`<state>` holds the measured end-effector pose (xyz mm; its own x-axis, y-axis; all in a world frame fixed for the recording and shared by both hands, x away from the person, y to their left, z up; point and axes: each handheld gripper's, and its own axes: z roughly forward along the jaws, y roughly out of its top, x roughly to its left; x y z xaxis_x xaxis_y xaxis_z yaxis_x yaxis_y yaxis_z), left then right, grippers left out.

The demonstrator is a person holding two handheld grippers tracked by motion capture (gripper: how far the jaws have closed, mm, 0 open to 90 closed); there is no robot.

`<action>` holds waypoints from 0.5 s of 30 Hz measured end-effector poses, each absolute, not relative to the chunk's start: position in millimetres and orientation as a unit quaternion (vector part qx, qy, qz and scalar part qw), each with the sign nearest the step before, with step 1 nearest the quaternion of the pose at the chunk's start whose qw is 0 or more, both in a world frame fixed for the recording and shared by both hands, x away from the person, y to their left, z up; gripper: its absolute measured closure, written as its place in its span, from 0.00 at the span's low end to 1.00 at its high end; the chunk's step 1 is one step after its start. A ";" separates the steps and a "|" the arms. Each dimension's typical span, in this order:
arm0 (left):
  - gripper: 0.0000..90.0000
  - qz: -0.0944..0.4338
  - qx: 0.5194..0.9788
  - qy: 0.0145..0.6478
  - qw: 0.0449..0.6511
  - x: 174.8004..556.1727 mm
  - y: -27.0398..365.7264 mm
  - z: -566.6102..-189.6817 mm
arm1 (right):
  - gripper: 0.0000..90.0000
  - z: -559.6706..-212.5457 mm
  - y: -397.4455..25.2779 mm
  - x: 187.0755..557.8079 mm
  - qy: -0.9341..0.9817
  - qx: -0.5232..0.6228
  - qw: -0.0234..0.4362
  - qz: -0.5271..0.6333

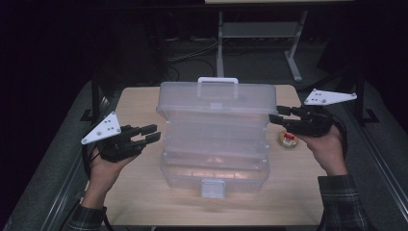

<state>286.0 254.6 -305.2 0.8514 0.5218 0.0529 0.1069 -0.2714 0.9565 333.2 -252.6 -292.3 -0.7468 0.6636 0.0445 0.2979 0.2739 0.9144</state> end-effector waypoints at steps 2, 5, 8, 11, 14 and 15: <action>0.76 0.176 0.780 0.198 0.567 283.9 254.3 -307.8 | 0.67 -291.5 -253.6 333.6 0.777 0.308 0.178 0.519; 0.76 0.167 0.782 0.196 0.567 280.9 251.8 -312.9 | 0.68 -290.9 -254.1 334.5 0.777 0.310 0.177 0.519; 0.76 0.160 0.788 0.191 0.562 278.0 248.2 -317.5 | 0.70 -290.6 -254.5 334.9 0.777 0.309 0.180 0.519; 0.76 0.154 0.793 0.184 0.560 274.9 244.6 -320.3 | 0.71 -290.1 -254.6 335.6 0.777 0.309 0.180 0.517; 0.75 0.145 0.796 0.177 0.561 271.4 240.5 -322.5 | 0.72 -289.7 -254.9 336.0 0.777 0.310 0.180 0.517; 0.75 0.141 0.797 0.175 0.560 270.6 238.8 -323.6 | 0.72 -289.6 -255.0 336.1 0.777 0.310 0.180 0.518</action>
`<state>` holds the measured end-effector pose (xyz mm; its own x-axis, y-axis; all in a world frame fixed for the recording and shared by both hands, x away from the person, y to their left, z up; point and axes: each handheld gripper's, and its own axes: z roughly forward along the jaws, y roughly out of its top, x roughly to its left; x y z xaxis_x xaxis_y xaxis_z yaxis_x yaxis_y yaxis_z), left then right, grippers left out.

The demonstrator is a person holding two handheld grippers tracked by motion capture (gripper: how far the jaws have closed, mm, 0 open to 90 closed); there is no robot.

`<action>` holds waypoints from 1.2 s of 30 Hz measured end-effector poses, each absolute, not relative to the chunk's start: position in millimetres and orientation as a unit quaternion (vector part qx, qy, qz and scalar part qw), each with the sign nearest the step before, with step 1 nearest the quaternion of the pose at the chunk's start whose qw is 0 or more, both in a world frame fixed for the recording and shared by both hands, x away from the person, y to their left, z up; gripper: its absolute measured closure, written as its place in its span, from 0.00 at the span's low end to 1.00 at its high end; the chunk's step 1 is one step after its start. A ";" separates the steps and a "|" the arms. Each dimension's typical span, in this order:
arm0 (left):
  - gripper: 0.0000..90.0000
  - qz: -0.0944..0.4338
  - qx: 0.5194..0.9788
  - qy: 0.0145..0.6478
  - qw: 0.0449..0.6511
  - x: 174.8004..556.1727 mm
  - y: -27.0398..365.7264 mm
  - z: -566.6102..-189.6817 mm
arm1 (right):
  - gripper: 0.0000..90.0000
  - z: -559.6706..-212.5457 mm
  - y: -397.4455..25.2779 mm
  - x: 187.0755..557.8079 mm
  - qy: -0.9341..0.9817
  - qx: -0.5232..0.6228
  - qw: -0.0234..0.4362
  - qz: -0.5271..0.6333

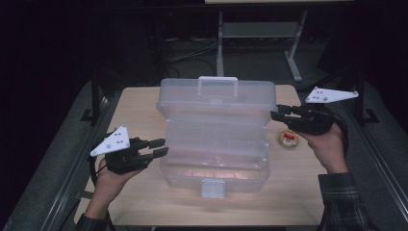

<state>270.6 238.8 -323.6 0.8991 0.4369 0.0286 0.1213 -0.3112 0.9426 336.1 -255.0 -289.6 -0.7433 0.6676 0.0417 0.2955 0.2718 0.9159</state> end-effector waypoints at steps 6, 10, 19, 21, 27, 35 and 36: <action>0.73 0.115 0.810 0.159 0.553 268.2 224.7 -332.4 | 0.74 -288.9 -255.3 337.1 0.776 0.312 0.180 0.518; 0.72 0.098 0.821 0.146 0.543 267.4 214.2 -337.9 | 0.74 -288.6 -255.3 337.5 0.776 0.312 0.179 0.519; 0.66 0.062 0.853 0.108 0.507 267.4 184.5 -352.5 | 0.74 -287.9 -255.5 337.5 0.778 0.311 0.177 0.517; 0.65 0.056 0.858 0.104 0.501 267.8 179.6 -355.9 | 0.74 -287.9 -255.5 337.5 0.778 0.311 0.177 0.517; 0.64 0.033 0.876 0.093 0.472 271.9 164.7 -369.0 | 0.74 -287.9 -255.6 337.4 0.778 0.311 0.176 0.518; 0.69 0.023 0.893 0.087 0.441 274.1 152.9 -380.6 | 0.74 -287.9 -255.8 337.8 0.778 0.310 0.175 0.518; 0.70 0.023 0.895 0.088 0.437 274.7 151.9 -382.0 | 0.74 -287.8 -255.7 337.8 0.777 0.310 0.175 0.518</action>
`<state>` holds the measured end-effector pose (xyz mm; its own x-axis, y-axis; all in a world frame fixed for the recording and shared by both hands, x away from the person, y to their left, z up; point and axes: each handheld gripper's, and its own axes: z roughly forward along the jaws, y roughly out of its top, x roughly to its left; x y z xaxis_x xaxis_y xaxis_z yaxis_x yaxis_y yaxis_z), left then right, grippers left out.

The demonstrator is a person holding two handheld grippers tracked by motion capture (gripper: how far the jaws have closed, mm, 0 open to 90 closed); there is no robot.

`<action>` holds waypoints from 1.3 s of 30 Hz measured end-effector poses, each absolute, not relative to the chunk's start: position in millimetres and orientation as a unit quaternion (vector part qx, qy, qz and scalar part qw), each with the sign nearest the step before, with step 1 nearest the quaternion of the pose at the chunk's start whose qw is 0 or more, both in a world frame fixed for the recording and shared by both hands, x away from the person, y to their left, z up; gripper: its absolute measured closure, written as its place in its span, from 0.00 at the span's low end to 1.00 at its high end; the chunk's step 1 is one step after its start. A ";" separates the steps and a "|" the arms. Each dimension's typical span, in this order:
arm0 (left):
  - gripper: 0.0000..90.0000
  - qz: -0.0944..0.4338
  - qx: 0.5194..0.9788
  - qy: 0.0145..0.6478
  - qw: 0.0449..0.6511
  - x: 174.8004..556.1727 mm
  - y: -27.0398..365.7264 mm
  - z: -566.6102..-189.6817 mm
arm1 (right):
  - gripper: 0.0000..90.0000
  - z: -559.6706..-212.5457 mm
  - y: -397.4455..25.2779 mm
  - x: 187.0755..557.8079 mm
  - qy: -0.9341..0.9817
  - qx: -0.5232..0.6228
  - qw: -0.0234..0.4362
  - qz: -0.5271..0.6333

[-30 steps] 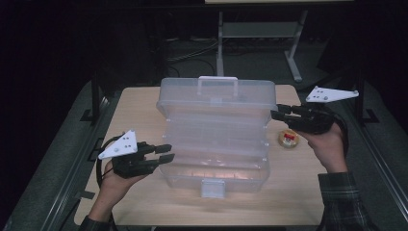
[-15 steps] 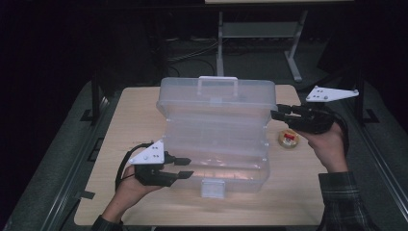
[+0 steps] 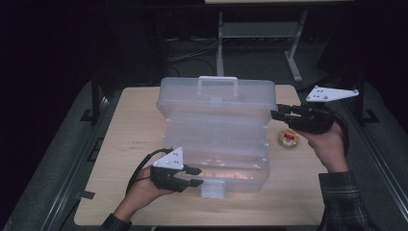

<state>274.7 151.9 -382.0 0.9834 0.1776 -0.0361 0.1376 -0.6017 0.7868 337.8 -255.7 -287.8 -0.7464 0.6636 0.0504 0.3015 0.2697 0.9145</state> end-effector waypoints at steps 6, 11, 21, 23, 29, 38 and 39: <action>0.75 0.026 0.900 0.089 0.426 277.0 150.4 -383.9 | 0.74 -287.9 -255.8 337.8 0.777 0.311 0.174 0.519; 0.81 0.039 0.905 0.090 0.414 276.6 148.6 -385.2 | 0.74 -288.0 -256.1 338.4 0.776 0.312 0.174 0.519; 0.87 0.046 0.907 0.090 0.409 276.1 148.3 -385.0 | 0.76 -286.8 -255.9 340.8 0.773 0.315 0.179 0.521; 0.87 0.045 0.906 0.091 0.410 276.1 148.3 -385.1 | 0.76 -286.3 -255.6 341.4 0.772 0.316 0.179 0.521; 0.88 0.039 0.904 0.092 0.416 274.9 147.6 -386.1 | 0.81 -285.8 -255.2 342.8 0.769 0.319 0.185 0.522; 0.89 0.039 0.905 0.086 0.416 273.0 146.7 -386.3 | 0.86 -284.3 -248.6 343.1 0.770 0.320 0.226 0.504; 0.89 0.038 0.904 0.085 0.417 273.1 146.7 -386.4 | 0.86 -284.3 -248.1 343.2 0.769 0.321 0.229 0.503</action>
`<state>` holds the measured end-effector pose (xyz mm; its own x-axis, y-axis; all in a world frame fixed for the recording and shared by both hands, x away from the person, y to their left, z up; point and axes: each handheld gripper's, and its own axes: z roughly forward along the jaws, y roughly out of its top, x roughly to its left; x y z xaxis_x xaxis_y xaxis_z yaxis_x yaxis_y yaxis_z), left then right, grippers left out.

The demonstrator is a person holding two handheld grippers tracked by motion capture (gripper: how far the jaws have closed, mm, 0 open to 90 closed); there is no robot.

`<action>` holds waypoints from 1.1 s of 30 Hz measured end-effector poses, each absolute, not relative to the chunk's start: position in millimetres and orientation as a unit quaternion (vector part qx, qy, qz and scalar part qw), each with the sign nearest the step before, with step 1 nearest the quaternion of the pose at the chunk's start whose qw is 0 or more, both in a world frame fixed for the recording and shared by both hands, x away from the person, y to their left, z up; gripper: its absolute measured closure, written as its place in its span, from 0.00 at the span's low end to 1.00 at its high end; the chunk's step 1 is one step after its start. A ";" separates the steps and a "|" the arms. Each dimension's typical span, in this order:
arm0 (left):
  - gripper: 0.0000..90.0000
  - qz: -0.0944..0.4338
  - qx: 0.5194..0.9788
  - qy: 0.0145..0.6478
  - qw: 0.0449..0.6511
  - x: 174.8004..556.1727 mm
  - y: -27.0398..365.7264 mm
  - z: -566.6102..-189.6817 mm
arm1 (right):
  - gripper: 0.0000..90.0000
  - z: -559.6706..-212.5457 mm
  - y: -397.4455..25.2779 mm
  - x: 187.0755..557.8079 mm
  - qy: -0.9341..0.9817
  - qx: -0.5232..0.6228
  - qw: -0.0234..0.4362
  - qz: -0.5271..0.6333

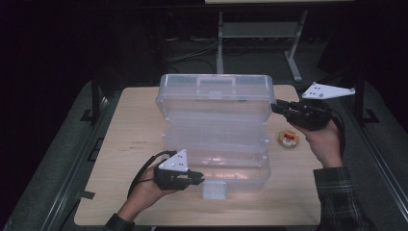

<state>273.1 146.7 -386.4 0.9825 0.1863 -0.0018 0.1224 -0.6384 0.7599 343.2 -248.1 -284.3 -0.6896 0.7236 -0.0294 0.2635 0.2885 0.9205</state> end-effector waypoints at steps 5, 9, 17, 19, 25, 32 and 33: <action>0.89 0.039 0.904 0.085 0.417 273.1 146.7 -386.5 | 0.88 -283.7 -246.2 344.2 0.768 0.324 0.244 0.496; 0.89 0.039 0.903 0.088 0.419 272.4 146.4 -386.8 | 0.89 -283.4 -244.9 346.1 0.766 0.326 0.252 0.493; 0.89 0.036 0.902 0.089 0.422 272.2 146.5 -387.1 | 0.90 -283.2 -242.4 350.9 0.758 0.336 0.264 0.493; 0.89 0.034 0.901 0.091 0.422 272.3 146.6 -387.2 | 0.90 -283.0 -242.3 352.4 0.757 0.338 0.265 0.492; 0.89 0.035 0.902 0.089 0.422 272.9 146.9 -387.3 | 0.91 -282.8 -242.5 357.4 0.754 0.341 0.265 0.495; 0.89 0.034 0.901 0.090 0.423 273.0 146.9 -387.3 | 0.92 -282.7 -242.9 363.9 0.751 0.348 0.260 0.497; 0.89 0.034 0.901 0.089 0.423 273.1 146.9 -387.2 | 0.92 -282.6 -242.8 364.8 0.750 0.349 0.259 0.498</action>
<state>273.1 146.9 -387.2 0.9817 0.1900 -0.0146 0.1326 -0.6260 0.7684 364.8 -242.8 -282.6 -0.6214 0.7824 -0.0414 0.2662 0.2606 0.9280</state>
